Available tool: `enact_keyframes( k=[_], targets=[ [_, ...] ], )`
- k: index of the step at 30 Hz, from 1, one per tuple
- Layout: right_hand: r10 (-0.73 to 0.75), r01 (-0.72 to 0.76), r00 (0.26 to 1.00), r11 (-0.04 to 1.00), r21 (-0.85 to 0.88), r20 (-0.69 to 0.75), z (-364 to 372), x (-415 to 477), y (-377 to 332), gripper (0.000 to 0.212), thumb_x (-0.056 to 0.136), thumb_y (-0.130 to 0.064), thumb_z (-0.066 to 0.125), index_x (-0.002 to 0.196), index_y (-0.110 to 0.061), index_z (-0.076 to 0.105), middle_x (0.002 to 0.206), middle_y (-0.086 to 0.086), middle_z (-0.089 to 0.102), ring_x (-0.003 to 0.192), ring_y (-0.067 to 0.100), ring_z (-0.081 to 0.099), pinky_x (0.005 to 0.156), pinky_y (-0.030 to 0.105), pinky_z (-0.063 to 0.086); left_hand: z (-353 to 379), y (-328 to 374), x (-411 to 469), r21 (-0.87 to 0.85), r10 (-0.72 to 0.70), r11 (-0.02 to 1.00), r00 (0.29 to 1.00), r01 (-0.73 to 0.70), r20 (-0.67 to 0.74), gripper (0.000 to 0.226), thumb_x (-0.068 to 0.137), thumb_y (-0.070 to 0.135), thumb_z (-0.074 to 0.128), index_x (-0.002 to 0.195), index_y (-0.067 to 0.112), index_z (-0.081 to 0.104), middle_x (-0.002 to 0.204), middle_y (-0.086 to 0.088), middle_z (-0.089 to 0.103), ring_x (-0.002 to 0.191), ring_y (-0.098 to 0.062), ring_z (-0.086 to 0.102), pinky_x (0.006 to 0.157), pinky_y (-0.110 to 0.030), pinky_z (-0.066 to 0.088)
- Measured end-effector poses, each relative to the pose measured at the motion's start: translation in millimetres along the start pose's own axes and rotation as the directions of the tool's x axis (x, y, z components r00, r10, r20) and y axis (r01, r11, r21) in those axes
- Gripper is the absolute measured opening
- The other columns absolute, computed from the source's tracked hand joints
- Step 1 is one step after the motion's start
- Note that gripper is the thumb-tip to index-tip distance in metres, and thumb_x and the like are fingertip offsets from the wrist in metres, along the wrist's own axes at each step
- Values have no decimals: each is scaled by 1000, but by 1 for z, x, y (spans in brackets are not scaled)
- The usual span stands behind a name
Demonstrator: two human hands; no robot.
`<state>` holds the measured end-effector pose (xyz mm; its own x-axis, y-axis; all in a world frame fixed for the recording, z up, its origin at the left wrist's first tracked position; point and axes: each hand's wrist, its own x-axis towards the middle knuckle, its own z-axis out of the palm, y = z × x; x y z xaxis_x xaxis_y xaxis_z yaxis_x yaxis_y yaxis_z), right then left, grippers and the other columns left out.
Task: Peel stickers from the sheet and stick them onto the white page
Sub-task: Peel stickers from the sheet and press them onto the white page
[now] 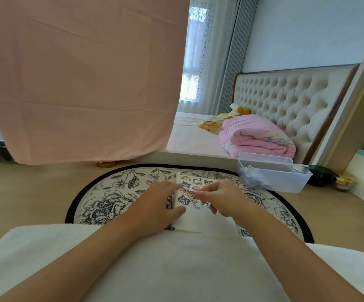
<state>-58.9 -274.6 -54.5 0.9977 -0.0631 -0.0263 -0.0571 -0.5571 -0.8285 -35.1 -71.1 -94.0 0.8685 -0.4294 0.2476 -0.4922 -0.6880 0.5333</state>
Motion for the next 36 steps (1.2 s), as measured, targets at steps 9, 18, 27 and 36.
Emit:
enact_keyframes(
  k=[9,18,27,36],
  targets=[
    [85,-80,996,989,-122,34,22,8,4,35,78,-39,83,74,-6,76,60,0,58,51,12,47,56,25,40,3,-11,-2,139,115,983,992,-122,54,70,87,64,59,148,34,42,155,20,31,142,-2,26,116,-29,28],
    [54,-58,998,978,-200,-25,28,12,9,29,76,-39,81,68,-12,75,50,-11,55,52,9,50,60,27,43,4,-13,-2,153,135,978,990,-138,31,72,86,64,59,149,33,41,156,20,31,142,-2,26,117,-30,30],
    [-28,-13,995,922,-387,-99,35,7,9,25,72,-53,79,68,-29,73,75,-16,68,79,4,63,75,30,54,3,-9,-7,200,321,932,945,-303,-63,32,85,55,62,110,36,69,114,25,57,113,6,43,89,-15,41],
    [-196,124,980,763,-634,-44,20,-18,6,37,92,-43,52,128,-46,62,121,-14,63,111,11,59,94,32,49,3,-6,-10,228,344,915,939,-332,-16,24,92,46,56,106,34,71,105,20,62,106,3,44,77,-15,38]
  ],
)
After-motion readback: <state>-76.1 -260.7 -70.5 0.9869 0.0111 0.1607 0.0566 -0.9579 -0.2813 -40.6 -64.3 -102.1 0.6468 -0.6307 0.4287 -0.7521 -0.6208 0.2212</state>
